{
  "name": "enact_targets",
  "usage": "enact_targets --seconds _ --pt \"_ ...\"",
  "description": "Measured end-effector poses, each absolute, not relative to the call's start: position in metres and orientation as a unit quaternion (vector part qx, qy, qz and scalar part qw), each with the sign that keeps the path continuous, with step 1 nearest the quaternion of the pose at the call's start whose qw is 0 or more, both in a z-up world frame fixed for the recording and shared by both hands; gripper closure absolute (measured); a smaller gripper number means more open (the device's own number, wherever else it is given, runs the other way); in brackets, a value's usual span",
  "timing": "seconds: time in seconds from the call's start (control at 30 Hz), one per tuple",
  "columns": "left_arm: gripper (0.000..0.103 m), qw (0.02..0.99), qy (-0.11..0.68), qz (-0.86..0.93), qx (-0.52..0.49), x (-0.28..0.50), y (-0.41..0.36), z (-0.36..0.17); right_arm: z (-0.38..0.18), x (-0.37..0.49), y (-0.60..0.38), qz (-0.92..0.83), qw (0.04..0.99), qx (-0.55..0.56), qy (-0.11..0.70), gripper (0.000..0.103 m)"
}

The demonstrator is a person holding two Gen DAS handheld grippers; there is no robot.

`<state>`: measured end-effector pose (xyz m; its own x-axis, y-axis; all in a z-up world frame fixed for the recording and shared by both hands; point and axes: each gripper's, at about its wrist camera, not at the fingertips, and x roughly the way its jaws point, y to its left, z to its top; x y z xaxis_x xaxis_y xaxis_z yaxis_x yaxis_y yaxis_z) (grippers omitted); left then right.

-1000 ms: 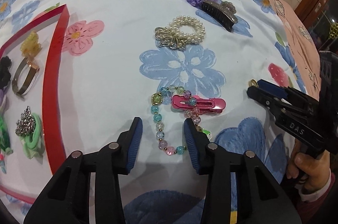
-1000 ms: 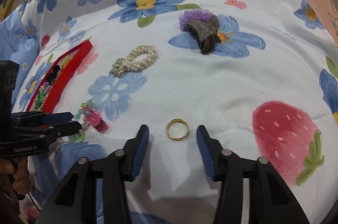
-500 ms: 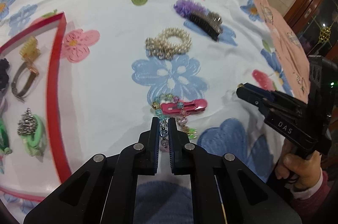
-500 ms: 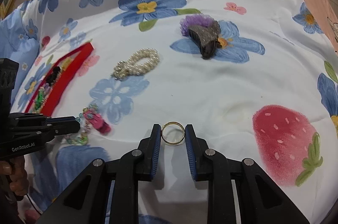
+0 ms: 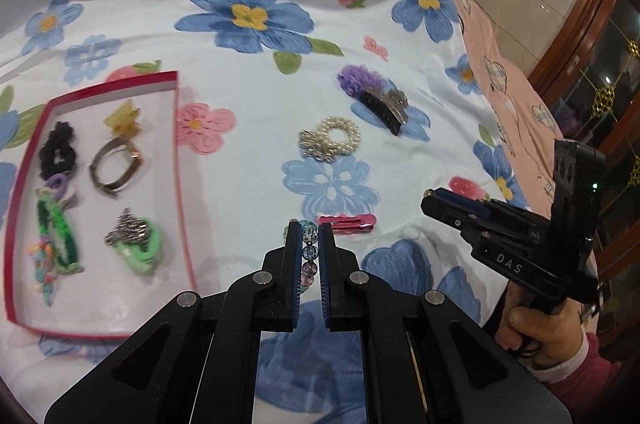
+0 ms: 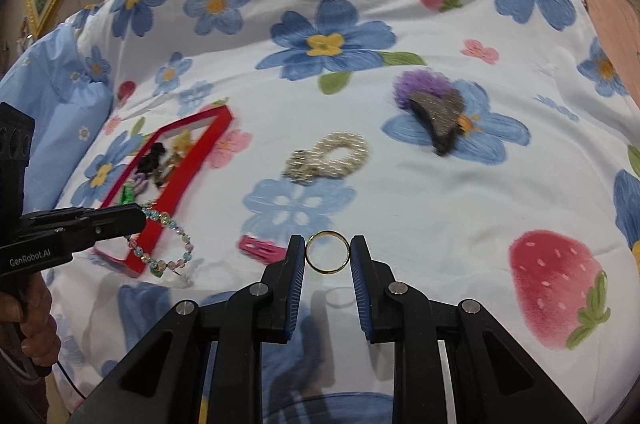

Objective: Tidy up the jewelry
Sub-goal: 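Carry the bracelet and gold ring into the tray and open both tools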

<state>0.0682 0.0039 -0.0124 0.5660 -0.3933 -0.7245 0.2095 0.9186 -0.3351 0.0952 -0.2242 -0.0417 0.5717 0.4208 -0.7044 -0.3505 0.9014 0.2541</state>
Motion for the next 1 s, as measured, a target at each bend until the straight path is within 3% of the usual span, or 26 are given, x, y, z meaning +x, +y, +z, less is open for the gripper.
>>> enact_targets --seconds 1.0 --pt "0.097 0.898 0.393 -0.071 -0.186 0.033 0.133 -0.005 -0.021 0.078 -0.073 0.365 0.841 -0.012 0.4 0.079"
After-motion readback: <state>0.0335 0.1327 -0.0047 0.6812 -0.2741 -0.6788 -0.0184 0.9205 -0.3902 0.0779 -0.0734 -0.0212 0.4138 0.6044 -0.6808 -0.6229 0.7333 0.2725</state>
